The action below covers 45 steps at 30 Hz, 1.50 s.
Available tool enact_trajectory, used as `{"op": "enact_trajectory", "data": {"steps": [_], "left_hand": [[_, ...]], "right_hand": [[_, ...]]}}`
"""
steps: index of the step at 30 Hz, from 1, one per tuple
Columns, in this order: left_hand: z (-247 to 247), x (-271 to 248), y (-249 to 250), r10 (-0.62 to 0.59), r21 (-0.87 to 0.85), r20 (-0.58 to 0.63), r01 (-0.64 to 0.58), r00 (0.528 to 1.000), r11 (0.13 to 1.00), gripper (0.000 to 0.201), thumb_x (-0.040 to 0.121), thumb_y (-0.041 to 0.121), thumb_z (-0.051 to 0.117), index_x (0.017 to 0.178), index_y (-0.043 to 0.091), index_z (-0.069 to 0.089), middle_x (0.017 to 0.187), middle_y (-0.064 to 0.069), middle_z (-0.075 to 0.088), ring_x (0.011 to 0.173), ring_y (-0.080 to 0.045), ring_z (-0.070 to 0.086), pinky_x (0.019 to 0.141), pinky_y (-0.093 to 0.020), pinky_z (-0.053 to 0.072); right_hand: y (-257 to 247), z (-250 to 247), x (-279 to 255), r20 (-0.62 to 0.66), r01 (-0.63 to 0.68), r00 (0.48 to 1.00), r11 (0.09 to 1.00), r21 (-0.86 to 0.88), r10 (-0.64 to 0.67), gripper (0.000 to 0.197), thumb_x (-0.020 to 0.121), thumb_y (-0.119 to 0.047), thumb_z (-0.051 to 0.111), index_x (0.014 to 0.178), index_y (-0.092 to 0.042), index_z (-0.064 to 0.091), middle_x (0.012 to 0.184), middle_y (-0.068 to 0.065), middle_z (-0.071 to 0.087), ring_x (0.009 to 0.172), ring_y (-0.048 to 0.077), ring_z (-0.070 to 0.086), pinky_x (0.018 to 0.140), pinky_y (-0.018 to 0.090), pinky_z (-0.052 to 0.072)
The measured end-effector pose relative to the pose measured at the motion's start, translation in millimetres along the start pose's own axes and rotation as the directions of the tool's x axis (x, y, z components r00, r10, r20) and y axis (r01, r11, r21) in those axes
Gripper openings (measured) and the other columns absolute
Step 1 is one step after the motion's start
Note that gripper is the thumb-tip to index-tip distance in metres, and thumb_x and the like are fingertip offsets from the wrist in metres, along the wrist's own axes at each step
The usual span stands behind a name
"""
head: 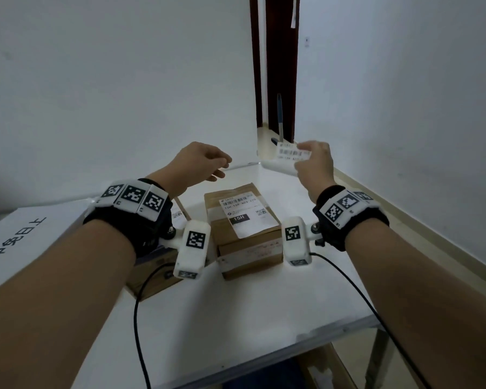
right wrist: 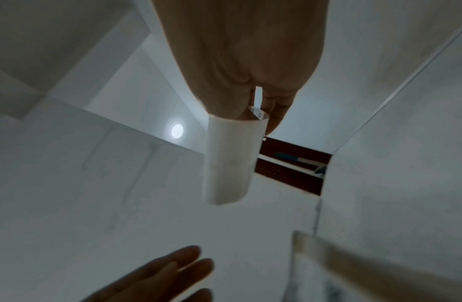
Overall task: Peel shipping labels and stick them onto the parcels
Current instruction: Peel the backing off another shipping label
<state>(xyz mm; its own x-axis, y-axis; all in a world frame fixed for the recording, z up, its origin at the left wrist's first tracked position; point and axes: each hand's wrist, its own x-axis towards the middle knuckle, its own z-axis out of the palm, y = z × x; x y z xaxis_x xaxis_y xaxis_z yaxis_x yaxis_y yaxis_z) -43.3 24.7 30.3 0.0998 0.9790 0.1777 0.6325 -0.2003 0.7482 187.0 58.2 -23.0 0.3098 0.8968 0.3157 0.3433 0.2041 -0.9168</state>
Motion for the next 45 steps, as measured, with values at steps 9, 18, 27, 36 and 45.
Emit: {"op": "enact_trajectory", "data": {"steps": [9, 18, 27, 36, 45], "left_hand": [[-50.8, -50.3, -37.9, -0.148, -0.319, -0.059, 0.122, 0.987, 0.94, 0.023, 0.097, 0.018, 0.054, 0.114, 0.009, 0.066, 0.106, -0.008, 0.072, 0.09, -0.02, 0.07, 0.081, -0.029, 0.057], [-111.8, -114.7, -81.3, -0.295, -0.446, -0.164, 0.195, 0.941, 0.873, 0.023, 0.094, 0.014, 0.059, 0.112, 0.001, 0.065, 0.099, -0.015, 0.07, 0.069, -0.013, 0.067, 0.066, -0.017, 0.057], [-143.2, -166.7, -109.6, -0.298, -0.509, -0.299, 0.113, 0.906, 0.854, 0.014, 0.087, 0.005, 0.065, 0.102, 0.005, 0.067, 0.089, -0.011, 0.067, 0.075, -0.015, 0.063, 0.074, -0.019, 0.057], [-150.5, -178.3, -127.1, -0.252, -0.341, -0.6, 0.042, 0.759, 0.939, 0.01, 0.083, 0.022, 0.071, 0.092, 0.022, 0.069, 0.084, 0.004, 0.07, 0.071, -0.009, 0.065, 0.079, -0.027, 0.055], [-145.0, -191.0, -127.9, -0.284, -0.443, -0.51, 0.035, 0.812, 0.896, 0.007, 0.085, 0.009, 0.067, 0.078, 0.011, 0.071, 0.082, -0.015, 0.068, 0.071, -0.02, 0.06, 0.083, -0.032, 0.055]], "right_hand": [[-71.4, 84.9, -57.6, 0.301, 0.11, 0.939, 0.974, 0.196, -0.166, 0.038, 0.087, 0.007, 0.052, 0.109, -0.018, 0.07, 0.125, 0.0, 0.062, 0.095, 0.018, 0.066, 0.07, 0.026, 0.056], [-112.4, 165.3, -115.1, 0.387, 0.252, 0.861, 0.938, 0.238, -0.329, 0.052, 0.086, 0.009, 0.051, 0.13, -0.017, 0.056, 0.134, 0.002, 0.052, 0.117, 0.02, 0.056, 0.095, 0.037, 0.052], [-127.2, 206.3, -149.3, 0.525, 0.242, 0.762, 0.919, 0.312, -0.379, 0.057, 0.079, 0.014, 0.046, 0.121, -0.021, 0.062, 0.129, -0.001, 0.058, 0.113, 0.023, 0.061, 0.087, 0.035, 0.055], [-119.6, 209.8, -177.0, 0.668, 0.19, 0.651, 0.93, 0.316, -0.36, 0.064, 0.076, 0.016, 0.04, 0.114, -0.029, 0.064, 0.136, 0.0, 0.056, 0.097, 0.017, 0.061, 0.055, 0.01, 0.045], [-117.6, 204.1, -185.8, 0.686, 0.177, 0.623, 0.922, 0.345, -0.377, 0.063, 0.072, 0.014, 0.042, 0.111, -0.029, 0.065, 0.124, 0.0, 0.063, 0.106, 0.024, 0.064, 0.074, 0.035, 0.057]]}}
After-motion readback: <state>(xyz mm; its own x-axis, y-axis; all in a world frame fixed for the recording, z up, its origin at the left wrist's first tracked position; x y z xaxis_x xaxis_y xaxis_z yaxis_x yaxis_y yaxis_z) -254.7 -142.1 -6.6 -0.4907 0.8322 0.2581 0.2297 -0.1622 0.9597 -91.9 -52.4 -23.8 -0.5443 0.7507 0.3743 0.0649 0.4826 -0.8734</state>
